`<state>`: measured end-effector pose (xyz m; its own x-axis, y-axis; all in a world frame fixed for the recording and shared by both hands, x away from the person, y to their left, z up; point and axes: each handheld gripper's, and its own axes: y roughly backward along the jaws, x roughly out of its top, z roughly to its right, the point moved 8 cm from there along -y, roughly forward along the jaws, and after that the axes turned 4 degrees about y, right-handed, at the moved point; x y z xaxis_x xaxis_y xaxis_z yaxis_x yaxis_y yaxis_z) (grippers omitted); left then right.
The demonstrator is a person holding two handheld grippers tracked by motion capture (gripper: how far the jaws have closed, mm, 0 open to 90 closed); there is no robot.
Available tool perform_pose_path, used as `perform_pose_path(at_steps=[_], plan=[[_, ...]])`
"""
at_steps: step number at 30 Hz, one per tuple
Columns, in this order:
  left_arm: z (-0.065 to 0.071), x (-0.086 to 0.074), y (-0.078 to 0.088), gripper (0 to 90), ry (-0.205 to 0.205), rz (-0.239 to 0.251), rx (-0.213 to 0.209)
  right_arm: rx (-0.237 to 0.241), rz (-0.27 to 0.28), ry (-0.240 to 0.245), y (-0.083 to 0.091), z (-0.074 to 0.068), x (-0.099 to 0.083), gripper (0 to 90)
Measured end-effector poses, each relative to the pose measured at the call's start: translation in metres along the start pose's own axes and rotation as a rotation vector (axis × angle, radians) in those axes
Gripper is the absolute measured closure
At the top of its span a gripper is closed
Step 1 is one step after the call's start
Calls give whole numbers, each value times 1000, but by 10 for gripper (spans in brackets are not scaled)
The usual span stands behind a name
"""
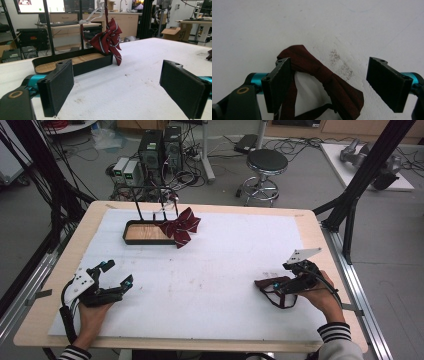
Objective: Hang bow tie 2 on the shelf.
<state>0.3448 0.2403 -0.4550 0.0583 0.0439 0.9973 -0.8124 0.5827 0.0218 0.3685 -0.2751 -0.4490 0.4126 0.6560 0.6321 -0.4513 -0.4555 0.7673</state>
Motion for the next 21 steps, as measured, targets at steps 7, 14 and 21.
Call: perform_pose_path(at_steps=[7,14,21], plan=[[0,0,0,125,-1,0,0,2,-61,12,-12,0,-14,227],[0,0,0,125,-2,1,1,0,-97,27,-17,0,-21,302],[0,0,0,125,-2,1,2,-18,-115,38,-21,3,-20,364]])
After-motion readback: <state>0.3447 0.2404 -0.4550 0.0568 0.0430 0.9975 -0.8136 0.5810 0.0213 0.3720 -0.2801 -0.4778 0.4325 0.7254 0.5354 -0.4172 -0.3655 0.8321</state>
